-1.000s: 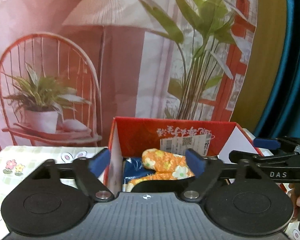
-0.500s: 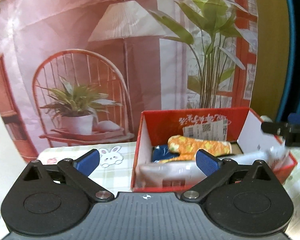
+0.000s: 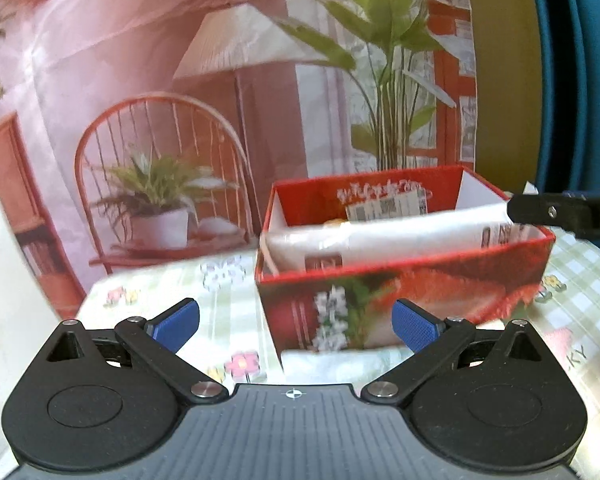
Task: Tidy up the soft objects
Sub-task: 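Move both tools back toward the green item and bread packet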
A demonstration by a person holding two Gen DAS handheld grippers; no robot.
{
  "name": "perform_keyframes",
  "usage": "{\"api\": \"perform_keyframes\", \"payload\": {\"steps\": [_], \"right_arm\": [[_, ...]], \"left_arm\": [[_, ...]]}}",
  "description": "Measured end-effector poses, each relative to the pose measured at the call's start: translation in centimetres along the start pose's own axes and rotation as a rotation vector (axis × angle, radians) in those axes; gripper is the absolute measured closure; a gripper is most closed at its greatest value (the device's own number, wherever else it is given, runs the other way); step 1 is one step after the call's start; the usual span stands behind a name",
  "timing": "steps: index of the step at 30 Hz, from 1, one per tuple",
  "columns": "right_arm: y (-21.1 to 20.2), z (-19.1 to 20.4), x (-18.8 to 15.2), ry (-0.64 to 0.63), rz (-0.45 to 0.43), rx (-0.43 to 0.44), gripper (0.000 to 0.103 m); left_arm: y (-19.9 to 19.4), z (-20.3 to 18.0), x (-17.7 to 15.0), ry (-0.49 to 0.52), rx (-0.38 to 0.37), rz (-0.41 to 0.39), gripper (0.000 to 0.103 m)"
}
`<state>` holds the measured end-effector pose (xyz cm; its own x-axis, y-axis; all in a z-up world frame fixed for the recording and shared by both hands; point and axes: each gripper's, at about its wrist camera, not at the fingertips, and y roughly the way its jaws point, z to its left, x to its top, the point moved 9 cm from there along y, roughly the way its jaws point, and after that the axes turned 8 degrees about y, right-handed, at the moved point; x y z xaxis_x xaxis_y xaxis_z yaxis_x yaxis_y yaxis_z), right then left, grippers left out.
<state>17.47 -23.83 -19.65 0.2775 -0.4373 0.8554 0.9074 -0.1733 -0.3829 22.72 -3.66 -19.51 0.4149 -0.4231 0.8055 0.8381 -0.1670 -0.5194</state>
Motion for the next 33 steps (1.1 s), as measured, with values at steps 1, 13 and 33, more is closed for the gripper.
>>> {"api": "perform_keyframes", "payload": {"steps": [1, 13, 33], "right_arm": [[-0.4, 0.2, -0.7, 0.001, 0.004, 0.004, 0.000], [-1.8, 3.1, -10.9, -0.023, 0.197, -0.006, 0.000], [1.1, 8.2, -16.5, -0.081, 0.412, 0.196, 0.055]], "left_arm": [[-0.1, 0.0, -0.6, -0.004, 0.002, 0.011, 0.000], [-0.7, 1.6, -6.0, 0.016, -0.037, 0.103, 0.000], [2.3, 2.7, -10.0, -0.137, -0.182, 0.194, 0.000]]}}
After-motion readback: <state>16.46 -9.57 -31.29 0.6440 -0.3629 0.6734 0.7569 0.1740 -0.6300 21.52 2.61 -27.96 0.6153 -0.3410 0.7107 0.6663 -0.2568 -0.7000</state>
